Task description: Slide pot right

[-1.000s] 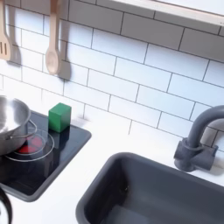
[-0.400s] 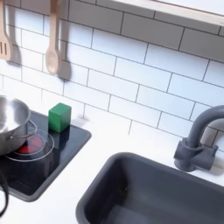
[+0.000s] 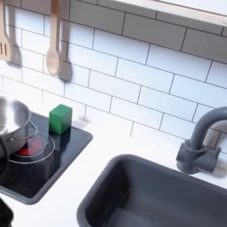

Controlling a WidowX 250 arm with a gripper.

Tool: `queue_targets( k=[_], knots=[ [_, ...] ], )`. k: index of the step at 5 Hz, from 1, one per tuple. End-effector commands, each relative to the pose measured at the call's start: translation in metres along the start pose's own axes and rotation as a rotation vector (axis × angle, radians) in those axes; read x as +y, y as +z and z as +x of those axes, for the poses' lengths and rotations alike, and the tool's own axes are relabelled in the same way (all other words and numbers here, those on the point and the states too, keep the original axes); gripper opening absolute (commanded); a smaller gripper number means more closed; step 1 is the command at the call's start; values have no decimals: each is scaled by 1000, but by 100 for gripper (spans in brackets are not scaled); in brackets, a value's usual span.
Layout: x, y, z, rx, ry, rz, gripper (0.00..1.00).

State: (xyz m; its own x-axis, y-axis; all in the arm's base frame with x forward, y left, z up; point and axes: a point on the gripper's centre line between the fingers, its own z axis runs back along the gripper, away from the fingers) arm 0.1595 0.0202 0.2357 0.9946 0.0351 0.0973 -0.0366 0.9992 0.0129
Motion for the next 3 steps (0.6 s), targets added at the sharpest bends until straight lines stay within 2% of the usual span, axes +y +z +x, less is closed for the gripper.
queue_targets(
  k=[1, 3],
  knots=[
    [23, -1, 45, -23, 29, 9, 100],
    [51, -6, 95, -37, 50, 23, 100]
  ],
)
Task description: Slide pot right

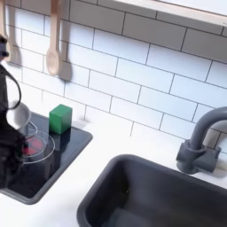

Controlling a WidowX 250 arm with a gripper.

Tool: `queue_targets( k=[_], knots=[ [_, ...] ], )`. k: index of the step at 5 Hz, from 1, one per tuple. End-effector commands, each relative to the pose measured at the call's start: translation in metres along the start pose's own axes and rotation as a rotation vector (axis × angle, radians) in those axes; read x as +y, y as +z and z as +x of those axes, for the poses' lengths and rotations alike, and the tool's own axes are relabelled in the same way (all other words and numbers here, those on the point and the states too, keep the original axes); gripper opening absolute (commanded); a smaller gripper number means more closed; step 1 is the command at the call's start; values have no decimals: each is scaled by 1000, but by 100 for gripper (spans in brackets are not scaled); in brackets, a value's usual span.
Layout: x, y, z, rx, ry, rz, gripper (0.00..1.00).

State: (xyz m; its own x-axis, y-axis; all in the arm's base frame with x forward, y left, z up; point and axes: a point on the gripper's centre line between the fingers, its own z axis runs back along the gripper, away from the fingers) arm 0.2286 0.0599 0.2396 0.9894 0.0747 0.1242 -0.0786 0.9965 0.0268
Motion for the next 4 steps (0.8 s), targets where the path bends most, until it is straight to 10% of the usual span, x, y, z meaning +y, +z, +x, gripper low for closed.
queue_targets(
  k=[1, 4],
  knots=[
    [20, -10, 40, -19, 11, 22, 100],
    [55, -35, 93, -19, 22, 49, 100]
  ],
)
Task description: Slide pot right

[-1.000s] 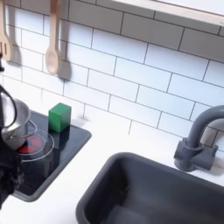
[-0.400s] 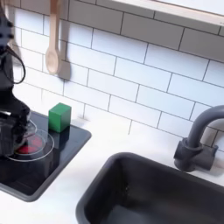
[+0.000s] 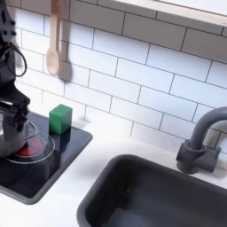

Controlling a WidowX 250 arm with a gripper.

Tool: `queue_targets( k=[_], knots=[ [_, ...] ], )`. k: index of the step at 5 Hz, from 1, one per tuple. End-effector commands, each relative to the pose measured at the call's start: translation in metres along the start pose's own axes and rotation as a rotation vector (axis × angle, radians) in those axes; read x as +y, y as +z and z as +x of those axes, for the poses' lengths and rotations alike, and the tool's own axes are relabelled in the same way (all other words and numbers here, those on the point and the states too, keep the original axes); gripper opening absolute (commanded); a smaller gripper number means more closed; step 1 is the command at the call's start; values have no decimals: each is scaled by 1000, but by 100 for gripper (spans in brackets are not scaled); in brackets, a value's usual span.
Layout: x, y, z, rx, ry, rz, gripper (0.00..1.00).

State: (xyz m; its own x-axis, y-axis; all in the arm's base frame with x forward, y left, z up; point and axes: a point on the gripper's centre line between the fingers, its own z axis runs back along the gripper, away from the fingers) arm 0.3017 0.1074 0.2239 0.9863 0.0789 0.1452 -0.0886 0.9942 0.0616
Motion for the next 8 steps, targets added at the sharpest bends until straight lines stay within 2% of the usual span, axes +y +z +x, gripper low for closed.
queue_targets(
  k=[1, 3, 6, 8],
  knots=[
    [26, -19, 35, 9, 29, 18, 100],
    [33, -37, 58, 20, 7, 41, 100],
    [36, -66, 58, 61, -11, 44, 100],
    [37, -75, 56, 78, -15, 44, 100]
  ],
)
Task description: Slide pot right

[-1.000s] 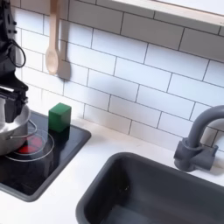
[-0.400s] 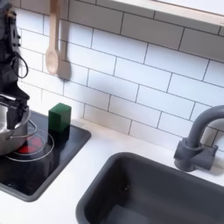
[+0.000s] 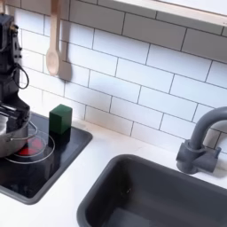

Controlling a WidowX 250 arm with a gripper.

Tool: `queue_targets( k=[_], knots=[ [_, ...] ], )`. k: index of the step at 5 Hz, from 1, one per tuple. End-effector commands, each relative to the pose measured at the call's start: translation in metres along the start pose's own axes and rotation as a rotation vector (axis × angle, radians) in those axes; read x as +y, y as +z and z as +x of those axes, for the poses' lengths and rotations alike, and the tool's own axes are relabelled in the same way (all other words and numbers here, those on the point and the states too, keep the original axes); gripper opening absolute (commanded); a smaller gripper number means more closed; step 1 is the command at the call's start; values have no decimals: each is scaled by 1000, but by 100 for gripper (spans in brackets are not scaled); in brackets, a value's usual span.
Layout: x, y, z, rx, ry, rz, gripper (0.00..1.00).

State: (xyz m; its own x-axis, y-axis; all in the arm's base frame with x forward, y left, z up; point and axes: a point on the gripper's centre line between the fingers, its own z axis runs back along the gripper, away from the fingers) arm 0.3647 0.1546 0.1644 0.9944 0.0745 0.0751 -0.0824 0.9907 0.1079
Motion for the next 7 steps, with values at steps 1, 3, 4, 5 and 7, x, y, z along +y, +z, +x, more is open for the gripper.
queue_targets(
  k=[1, 3, 4, 5, 7],
  knots=[
    [-6, -1, -3, 7, -16, -14, 100],
    [-16, -3, -10, 30, -31, -31, 100],
    [-26, 0, -14, 35, -52, -46, 100],
    [-44, 5, -16, 29, -84, -61, 100],
    [-66, 16, -24, 13, -124, -65, 100]
  ],
)
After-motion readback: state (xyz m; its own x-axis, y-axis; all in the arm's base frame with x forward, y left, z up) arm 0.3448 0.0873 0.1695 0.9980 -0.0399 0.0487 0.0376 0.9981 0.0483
